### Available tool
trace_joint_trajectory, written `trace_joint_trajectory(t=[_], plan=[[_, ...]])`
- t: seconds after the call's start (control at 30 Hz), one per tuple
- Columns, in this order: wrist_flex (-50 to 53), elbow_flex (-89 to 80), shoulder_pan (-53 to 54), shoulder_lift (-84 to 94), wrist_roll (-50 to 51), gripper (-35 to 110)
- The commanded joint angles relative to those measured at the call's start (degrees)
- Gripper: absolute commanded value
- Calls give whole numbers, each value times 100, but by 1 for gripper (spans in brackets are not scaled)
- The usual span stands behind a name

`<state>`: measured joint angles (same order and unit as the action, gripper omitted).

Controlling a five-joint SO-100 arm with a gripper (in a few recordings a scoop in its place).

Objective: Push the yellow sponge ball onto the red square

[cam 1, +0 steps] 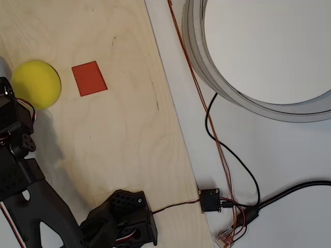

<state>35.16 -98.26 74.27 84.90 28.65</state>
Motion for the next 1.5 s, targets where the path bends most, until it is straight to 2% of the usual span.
trace_joint_trajectory(t=[0.0, 0.33, 0.73, 0.93, 1.47], plan=[[-132, 360, 53, -149, 44, 20], [-185, 747, 132, -765, 26, 20], [-712, 703, 316, -1266, -176, 20], [-1494, 97, 360, -1283, -176, 20], [-2795, -1512, 431, -773, -193, 19]])
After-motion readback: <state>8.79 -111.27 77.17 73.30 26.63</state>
